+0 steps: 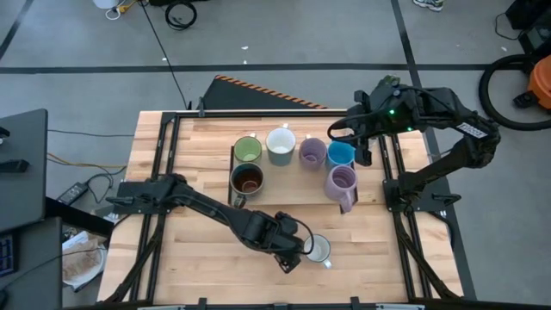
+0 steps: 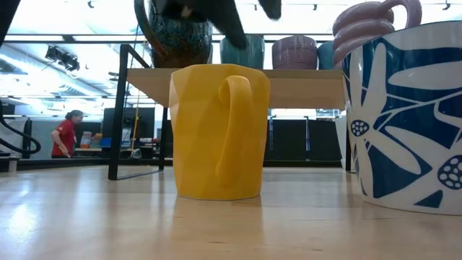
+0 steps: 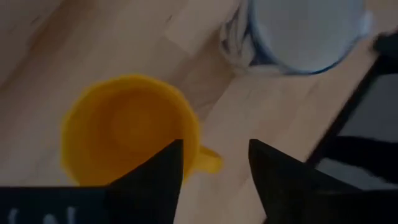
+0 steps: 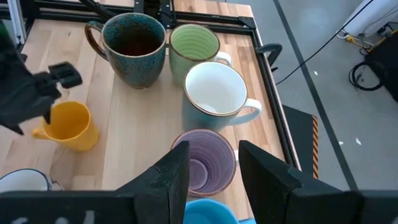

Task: Place coffee mugs
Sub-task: Put the yellow mug on the shelf

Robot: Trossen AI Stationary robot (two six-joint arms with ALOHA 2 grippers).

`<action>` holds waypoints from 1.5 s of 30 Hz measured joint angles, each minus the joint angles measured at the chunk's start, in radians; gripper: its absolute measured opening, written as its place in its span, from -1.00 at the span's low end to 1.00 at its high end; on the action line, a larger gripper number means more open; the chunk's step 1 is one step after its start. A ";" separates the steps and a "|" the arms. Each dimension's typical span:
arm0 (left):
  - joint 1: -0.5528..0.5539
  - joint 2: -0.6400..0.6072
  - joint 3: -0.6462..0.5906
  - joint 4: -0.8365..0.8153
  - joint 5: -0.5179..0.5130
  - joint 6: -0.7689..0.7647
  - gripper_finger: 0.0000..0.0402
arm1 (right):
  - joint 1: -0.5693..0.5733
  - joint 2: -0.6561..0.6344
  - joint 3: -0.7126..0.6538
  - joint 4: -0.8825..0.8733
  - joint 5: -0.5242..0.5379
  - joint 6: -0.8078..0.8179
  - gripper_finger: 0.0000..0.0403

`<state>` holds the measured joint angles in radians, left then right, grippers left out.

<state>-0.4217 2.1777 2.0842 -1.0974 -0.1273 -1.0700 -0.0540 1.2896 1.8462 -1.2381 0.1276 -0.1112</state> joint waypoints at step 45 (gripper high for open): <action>0.160 -0.004 0.274 -0.085 0.386 0.293 -0.85 | -0.001 -0.001 0.000 0.000 -0.014 -0.023 -0.28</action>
<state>-0.2620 2.1736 2.3581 -1.1824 0.2586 -0.7767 -0.0551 1.2888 1.8458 -1.2383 0.1140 -0.1340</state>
